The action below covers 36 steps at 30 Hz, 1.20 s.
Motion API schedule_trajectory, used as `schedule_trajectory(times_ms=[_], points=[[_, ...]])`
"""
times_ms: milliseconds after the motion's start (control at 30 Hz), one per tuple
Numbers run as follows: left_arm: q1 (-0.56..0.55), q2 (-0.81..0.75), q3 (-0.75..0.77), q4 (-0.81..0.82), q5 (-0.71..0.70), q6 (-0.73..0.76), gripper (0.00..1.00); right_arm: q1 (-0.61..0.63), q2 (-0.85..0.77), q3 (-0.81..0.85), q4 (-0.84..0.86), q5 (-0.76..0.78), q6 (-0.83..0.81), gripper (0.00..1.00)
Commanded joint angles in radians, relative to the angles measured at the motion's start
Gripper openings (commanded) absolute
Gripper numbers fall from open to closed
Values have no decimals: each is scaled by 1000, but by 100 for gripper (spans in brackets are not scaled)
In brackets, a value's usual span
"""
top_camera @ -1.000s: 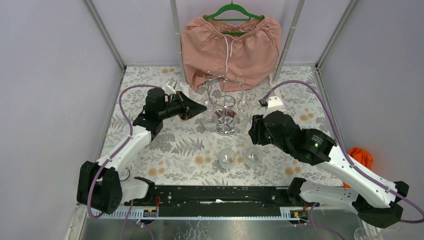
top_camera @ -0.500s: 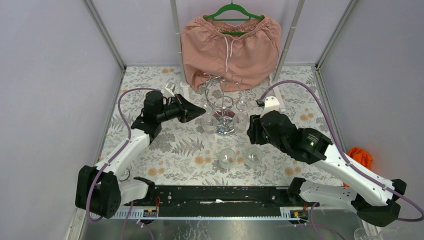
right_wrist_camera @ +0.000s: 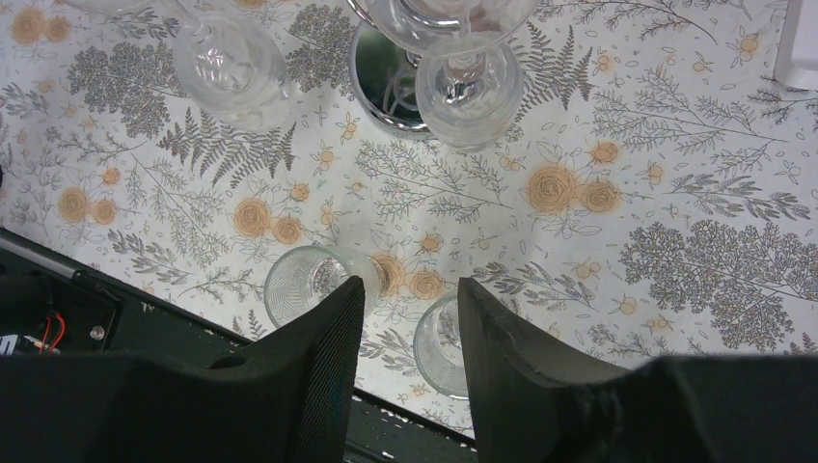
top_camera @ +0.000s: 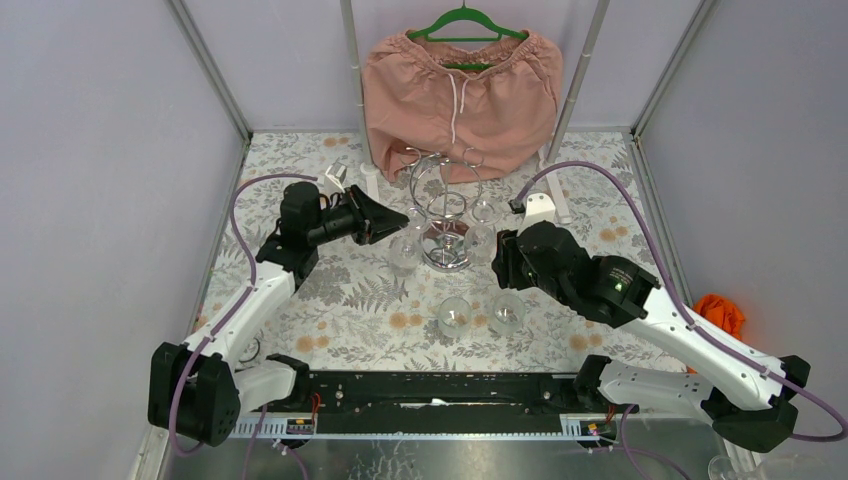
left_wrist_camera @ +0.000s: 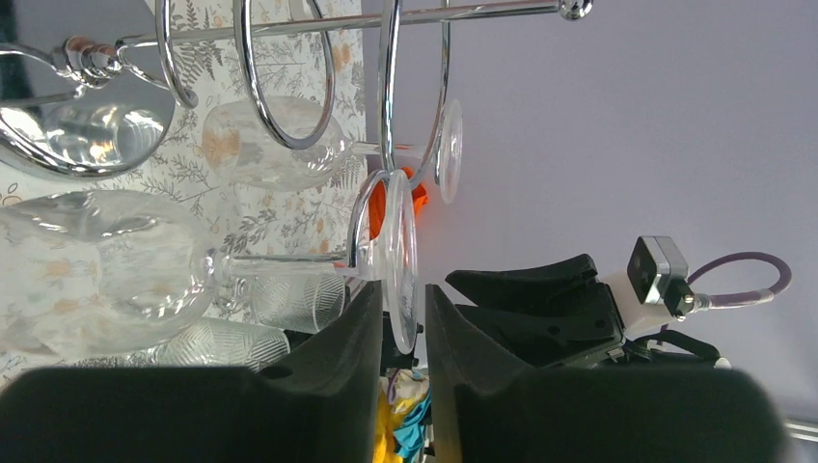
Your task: Take the wine glass off the wine glass rack
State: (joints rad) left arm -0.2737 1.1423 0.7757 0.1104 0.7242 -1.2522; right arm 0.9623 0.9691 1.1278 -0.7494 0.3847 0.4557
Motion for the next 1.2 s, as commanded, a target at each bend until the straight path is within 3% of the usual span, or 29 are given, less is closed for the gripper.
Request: schedule_trajectory(times_ms=[0,133,400,700,1167], points=[[5,-1,10,36,17,22,27,6,-4,-6,35,38,-11,48],[5,12,-1,52,11,20,22,7,-4,-10,36,39,-9,48],[5,14,4,39,16,21,0,6,-5,-20,46,38,-8,48],[5,15,39,-12,79,-20,0,7,-3,-20,54,30,-11,48],[23,-56,102,-145,53,4,0,7,-4,-38,73,15,-12,48]])
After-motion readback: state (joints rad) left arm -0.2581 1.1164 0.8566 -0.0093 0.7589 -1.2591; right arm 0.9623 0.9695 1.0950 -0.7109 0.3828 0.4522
